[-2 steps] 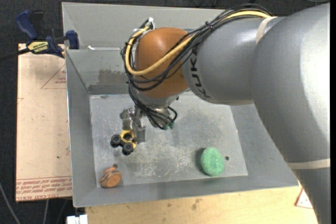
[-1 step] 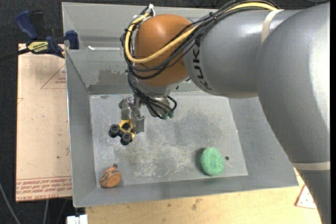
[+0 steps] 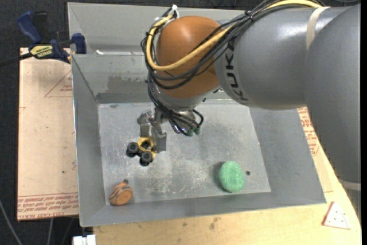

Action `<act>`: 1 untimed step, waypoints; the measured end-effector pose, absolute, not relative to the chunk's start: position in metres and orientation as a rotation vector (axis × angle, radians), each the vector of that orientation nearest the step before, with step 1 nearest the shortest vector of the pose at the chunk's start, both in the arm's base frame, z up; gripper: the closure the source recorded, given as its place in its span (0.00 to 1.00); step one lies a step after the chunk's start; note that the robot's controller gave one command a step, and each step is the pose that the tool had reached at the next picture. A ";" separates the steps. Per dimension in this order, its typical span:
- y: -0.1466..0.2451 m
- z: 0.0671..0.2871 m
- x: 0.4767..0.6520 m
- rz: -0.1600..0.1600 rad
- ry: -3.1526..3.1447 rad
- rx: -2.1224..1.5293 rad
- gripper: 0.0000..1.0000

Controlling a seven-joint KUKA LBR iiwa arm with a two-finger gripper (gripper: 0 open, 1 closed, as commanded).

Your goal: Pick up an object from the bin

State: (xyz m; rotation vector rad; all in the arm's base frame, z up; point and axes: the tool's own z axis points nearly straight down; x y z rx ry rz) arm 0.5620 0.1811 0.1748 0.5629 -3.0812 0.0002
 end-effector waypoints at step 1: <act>0.187 0.241 0.597 -0.002 -3.093 0.556 1.00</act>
Offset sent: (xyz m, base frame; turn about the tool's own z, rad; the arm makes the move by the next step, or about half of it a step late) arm 0.0010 -0.0052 0.1001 0.0230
